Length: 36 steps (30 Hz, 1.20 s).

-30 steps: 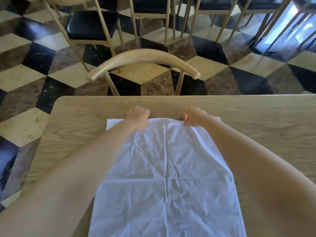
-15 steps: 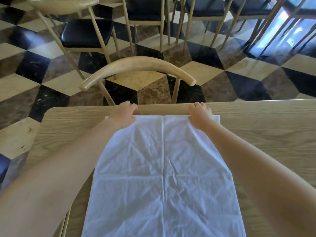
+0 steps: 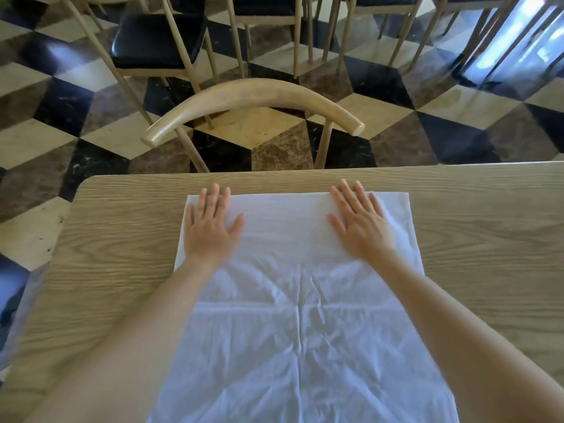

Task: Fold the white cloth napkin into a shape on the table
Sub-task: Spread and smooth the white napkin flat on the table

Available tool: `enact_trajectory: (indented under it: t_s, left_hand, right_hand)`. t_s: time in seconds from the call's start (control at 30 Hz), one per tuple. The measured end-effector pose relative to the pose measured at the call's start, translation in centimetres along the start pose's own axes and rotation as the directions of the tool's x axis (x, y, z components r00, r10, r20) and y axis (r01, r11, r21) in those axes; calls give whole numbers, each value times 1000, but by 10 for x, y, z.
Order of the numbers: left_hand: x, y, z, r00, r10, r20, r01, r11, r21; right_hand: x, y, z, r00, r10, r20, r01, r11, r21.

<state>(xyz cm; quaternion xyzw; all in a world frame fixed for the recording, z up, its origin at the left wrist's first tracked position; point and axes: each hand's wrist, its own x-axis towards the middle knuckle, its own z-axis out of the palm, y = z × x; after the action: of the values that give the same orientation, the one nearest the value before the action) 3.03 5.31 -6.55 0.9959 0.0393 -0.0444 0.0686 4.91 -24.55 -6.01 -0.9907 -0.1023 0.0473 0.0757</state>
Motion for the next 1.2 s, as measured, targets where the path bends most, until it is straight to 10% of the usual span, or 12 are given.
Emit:
enact_trajectory:
  t_s: [0.3, 0.5, 0.9, 1.2]
  left_hand:
    - [-1, 4, -10, 996, -49, 71, 44, 997, 65]
    - [-73, 78, 12, 998, 55, 2, -55, 996, -69]
    - [-77, 4, 7, 997, -71, 27, 71, 997, -20]
    - [-152, 54, 23, 999, -10, -53, 8, 999, -53]
  right_hand:
    - [-6, 9, -14, 979, 202, 37, -203, 978, 46]
    - [-51, -119, 14, 998, -45, 37, 38, 983, 179]
    - [-84, 15, 2, 974, 227, -17, -225, 972, 73]
    - [-128, -156, 34, 1000, 7, -26, -1, 981, 195]
